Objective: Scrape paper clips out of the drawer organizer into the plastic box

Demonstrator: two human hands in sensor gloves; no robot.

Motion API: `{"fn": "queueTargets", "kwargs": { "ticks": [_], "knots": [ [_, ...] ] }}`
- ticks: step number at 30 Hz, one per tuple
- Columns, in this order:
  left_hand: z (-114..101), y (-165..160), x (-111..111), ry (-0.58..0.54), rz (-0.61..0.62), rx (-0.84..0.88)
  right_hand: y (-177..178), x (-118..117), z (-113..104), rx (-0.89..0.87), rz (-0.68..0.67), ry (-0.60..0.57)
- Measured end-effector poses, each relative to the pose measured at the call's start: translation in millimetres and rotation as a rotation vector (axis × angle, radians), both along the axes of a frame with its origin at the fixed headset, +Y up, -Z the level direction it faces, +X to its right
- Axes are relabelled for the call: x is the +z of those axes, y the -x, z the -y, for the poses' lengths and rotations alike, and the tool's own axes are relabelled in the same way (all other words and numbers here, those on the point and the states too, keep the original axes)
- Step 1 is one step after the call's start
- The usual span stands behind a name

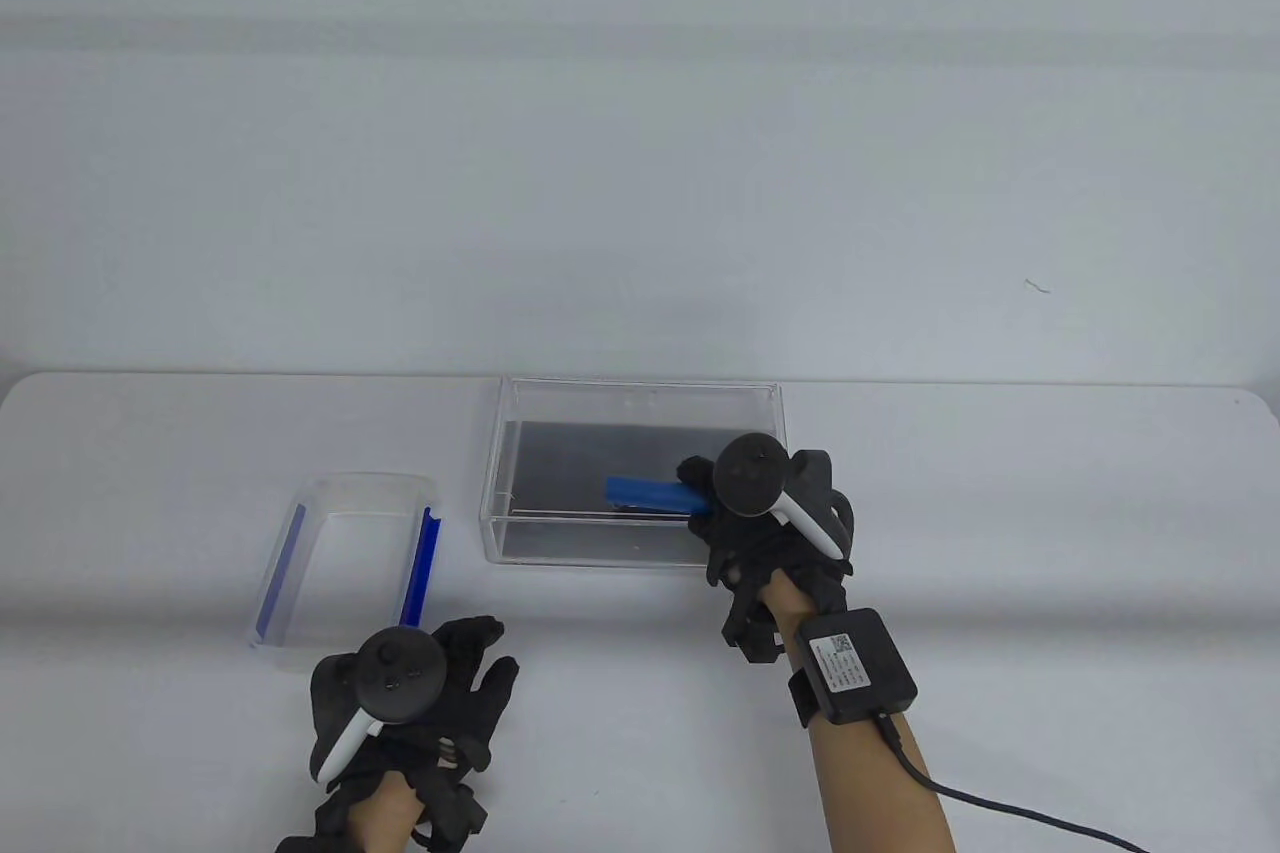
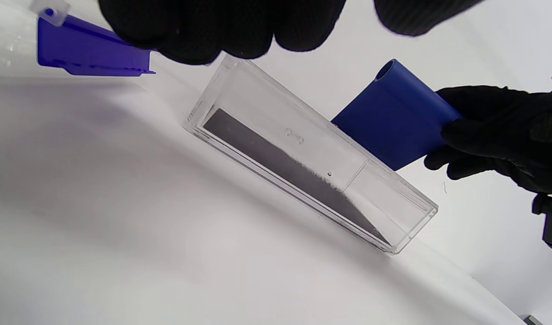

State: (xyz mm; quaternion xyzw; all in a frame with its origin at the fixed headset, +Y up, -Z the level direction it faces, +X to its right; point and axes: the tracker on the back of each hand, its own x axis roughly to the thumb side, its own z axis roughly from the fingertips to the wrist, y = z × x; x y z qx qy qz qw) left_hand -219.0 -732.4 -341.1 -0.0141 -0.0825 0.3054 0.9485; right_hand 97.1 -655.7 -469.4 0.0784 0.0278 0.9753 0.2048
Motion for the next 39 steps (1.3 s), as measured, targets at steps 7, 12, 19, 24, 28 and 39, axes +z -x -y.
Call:
{"fn": "queueTargets", "kwargs": {
  "ticks": [7, 12, 19, 24, 28, 39],
  "knots": [
    [2.8, -5.5, -1.1, 0.015, 0.020, -0.013, -22.5, 34.0, -15.5, -0.107, 0.183, -0.208],
    [6.1, -7.0, -1.5, 0.026, 0.024, -0.017, -53.1, 69.0, -12.4, -0.268, 0.315, -0.251],
    [11.7, -4.8, -3.4, 0.050, 0.012, 0.002, -85.8, 112.1, 18.4, -0.345, 0.424, -0.199],
    [14.5, -5.6, -4.1, 0.059, 0.013, 0.007, -102.4, 135.7, 41.3, -0.305, 0.490, -0.190],
    [14.1, -5.6, -4.6, 0.032, 0.004, 0.005, -111.2, 144.8, 55.1, -0.310, 0.499, -0.171],
    [-24.7, 55.3, -10.8, -0.137, -0.253, 0.221, -122.1, 145.5, 66.2, -0.275, 0.444, -0.139]
  ]
}}
